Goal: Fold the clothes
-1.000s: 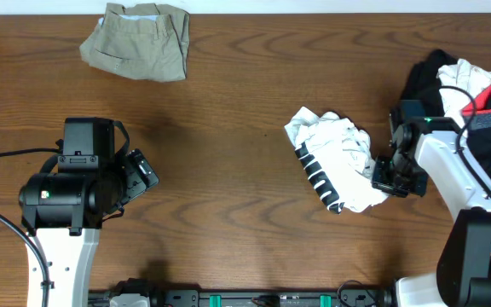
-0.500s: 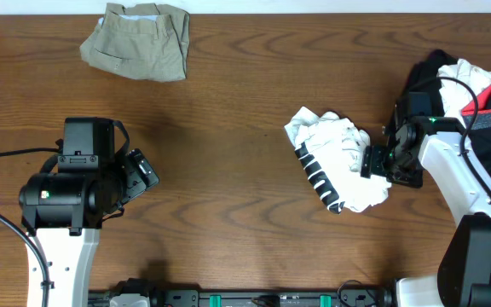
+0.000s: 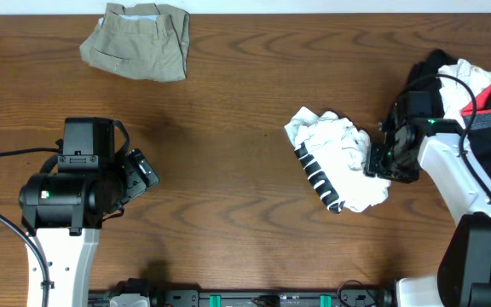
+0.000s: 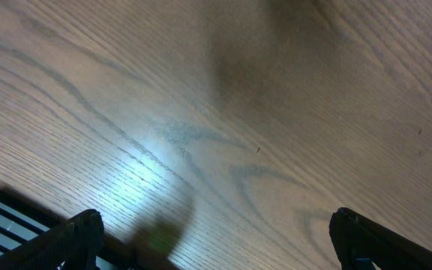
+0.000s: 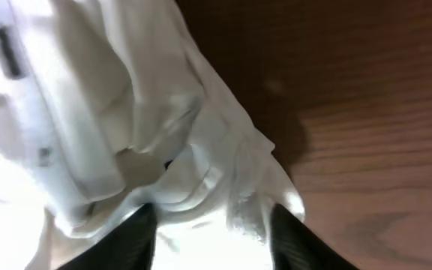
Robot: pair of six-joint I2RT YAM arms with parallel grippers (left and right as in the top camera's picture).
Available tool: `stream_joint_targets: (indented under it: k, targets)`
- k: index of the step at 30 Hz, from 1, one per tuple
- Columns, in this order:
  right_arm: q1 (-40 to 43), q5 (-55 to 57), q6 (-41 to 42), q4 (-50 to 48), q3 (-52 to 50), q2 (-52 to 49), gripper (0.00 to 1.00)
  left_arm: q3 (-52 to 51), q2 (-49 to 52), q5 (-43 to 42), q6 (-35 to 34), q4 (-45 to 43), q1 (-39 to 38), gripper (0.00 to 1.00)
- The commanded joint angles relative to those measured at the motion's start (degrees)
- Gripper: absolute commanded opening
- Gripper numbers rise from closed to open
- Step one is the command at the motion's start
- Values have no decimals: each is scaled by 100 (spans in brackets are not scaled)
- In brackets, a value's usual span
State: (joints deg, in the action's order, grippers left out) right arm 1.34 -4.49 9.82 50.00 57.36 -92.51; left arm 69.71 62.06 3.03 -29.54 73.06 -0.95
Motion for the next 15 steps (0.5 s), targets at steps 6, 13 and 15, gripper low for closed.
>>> stream_joint_targets:
  k: [6, 13, 15]
  targets:
    - [98, 177, 243, -702, -824, 46, 10, -39, 11, 66, 83, 2, 28, 98]
    - [175, 328, 455, -417, -546, 48, 1, -39, 11, 66, 83, 0, 28, 98]
    - [175, 481, 516, -190, -374, 48, 1, -39, 11, 68, 83, 0, 28, 98]
